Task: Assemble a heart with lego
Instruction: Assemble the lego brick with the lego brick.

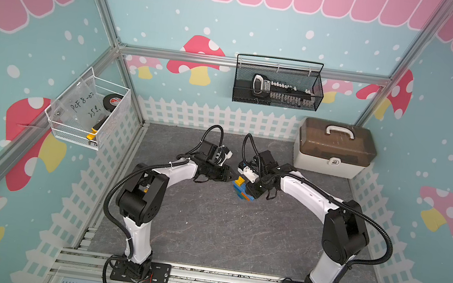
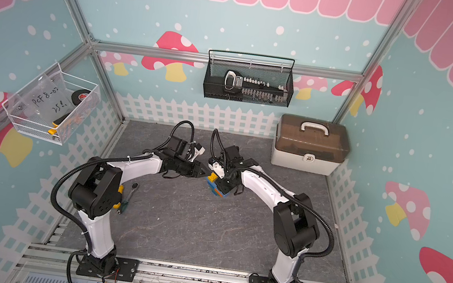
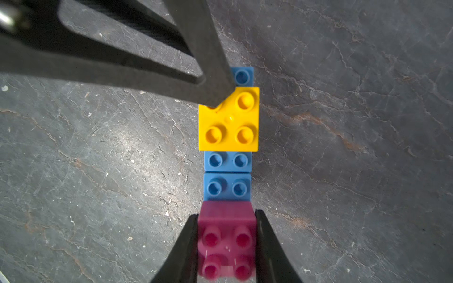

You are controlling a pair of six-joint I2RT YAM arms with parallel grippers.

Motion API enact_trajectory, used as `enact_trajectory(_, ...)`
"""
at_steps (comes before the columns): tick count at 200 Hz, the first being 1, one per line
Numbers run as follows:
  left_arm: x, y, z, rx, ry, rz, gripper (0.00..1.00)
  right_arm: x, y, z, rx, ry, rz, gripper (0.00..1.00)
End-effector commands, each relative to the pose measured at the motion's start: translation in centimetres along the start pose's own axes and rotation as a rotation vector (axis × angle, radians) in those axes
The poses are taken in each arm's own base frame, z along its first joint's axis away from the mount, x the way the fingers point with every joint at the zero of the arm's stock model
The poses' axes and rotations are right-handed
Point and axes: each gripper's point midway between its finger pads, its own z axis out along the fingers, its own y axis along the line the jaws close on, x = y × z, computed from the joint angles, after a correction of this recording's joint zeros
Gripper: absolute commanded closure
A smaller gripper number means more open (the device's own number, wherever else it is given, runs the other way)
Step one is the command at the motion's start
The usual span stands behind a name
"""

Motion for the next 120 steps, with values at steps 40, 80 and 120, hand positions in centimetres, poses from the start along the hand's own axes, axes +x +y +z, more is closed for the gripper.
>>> enact_trajectory(40,0.6,1.5,0.7,-0.038,0.033,-0.006,0.58,2.8,0.8,1.0,-0.028,0.059,0.037,0.81)
enact_trajectory(80,0.6,1.3,0.7,-0.037,0.034,-0.003,0.58,3.6,0.3,2.1,-0.012,0.111,0.048,0.81)
enact_trajectory(120,0.6,1.5,0.7,-0.038,0.036,-0.005,0.59,4.1,0.1,3.2,-0.003,0.146,0.058,0.81)
